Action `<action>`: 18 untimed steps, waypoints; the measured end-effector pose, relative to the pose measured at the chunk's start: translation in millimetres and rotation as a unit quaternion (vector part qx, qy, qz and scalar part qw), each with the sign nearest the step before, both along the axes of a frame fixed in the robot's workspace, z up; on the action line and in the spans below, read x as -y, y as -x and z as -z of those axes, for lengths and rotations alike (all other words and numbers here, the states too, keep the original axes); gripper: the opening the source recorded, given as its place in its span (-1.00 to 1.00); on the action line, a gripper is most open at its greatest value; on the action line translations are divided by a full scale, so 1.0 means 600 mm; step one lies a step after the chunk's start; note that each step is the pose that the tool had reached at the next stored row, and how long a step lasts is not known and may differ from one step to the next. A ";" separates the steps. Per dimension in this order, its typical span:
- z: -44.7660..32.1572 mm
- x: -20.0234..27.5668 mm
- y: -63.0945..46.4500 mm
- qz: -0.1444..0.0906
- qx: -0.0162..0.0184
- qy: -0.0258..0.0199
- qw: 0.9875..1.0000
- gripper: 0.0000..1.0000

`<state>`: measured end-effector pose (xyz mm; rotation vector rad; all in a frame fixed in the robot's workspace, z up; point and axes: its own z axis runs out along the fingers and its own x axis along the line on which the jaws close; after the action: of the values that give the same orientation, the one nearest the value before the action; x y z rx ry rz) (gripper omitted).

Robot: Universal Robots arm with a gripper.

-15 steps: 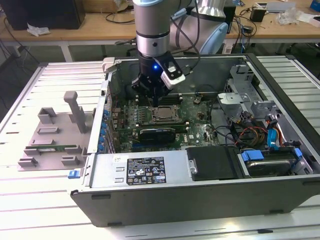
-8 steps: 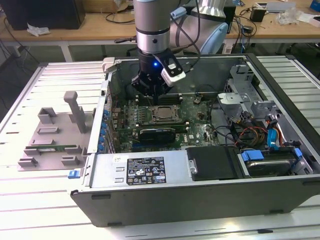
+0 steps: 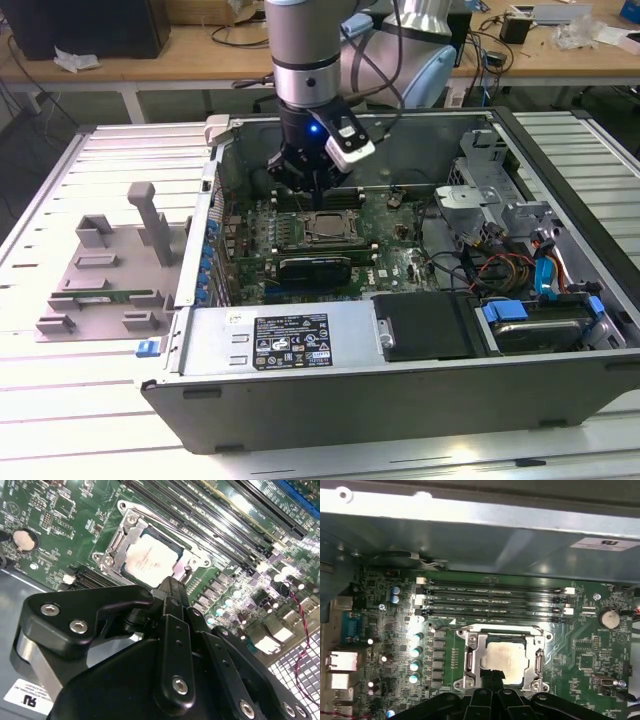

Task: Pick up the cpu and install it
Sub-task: 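Close the cpu cover, then install the first cpu locking lever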

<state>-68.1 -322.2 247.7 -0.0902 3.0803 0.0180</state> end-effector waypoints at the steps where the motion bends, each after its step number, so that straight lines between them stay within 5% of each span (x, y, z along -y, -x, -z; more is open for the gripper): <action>1: 0.000 0.0010 -0.004 0.000 0.000 0.000 1.000 -0.79; 5: 0.000 0.0061 -0.039 0.000 0.000 0.000 1.000 -0.79; 18: -0.007 0.0060 -0.039 0.000 0.000 0.000 1.000 -0.79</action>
<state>-44.6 -325.8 252.2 -0.0902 3.0804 0.0179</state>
